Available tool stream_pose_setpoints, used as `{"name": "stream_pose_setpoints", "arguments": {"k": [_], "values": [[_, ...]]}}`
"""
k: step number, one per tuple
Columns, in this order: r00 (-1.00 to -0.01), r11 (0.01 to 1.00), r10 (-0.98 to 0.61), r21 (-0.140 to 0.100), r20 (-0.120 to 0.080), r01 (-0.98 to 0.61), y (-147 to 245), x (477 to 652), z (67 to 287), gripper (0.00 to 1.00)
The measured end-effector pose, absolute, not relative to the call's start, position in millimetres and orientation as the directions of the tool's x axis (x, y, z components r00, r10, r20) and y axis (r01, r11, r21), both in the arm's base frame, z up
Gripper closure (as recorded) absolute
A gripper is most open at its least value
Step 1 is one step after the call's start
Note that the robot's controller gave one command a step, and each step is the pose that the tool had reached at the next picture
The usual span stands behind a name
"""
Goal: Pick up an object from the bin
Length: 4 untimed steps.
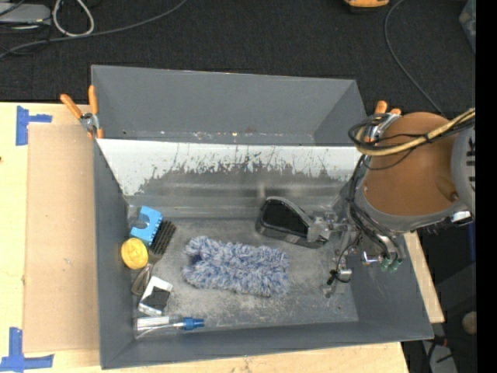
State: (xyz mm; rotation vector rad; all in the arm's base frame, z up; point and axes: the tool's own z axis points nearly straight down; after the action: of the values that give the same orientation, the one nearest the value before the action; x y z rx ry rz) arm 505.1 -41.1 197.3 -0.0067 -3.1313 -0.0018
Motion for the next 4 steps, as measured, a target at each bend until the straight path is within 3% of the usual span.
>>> {"name": "stream_pose_setpoints", "arguments": {"k": [1, 2, 3, 4], "values": [[-1.000, 1.000, 0.002, 0.001, 0.002, 0.002, -40.9, 506.8, 201.7, 0.00], [-1.000, 1.000, 0.014, 0.001, 0.002, 0.014, 14.7, 518.3, 114.2, 0.00], [-0.998, 0.998, -0.065, -0.002, -0.005, -0.065, 36.5, 533.1, 117.7, 0.00], [-0.991, 0.991, -0.131, 0.007, 0.005, -0.131, 109.6, 547.9, 98.3, 0.00]]}}
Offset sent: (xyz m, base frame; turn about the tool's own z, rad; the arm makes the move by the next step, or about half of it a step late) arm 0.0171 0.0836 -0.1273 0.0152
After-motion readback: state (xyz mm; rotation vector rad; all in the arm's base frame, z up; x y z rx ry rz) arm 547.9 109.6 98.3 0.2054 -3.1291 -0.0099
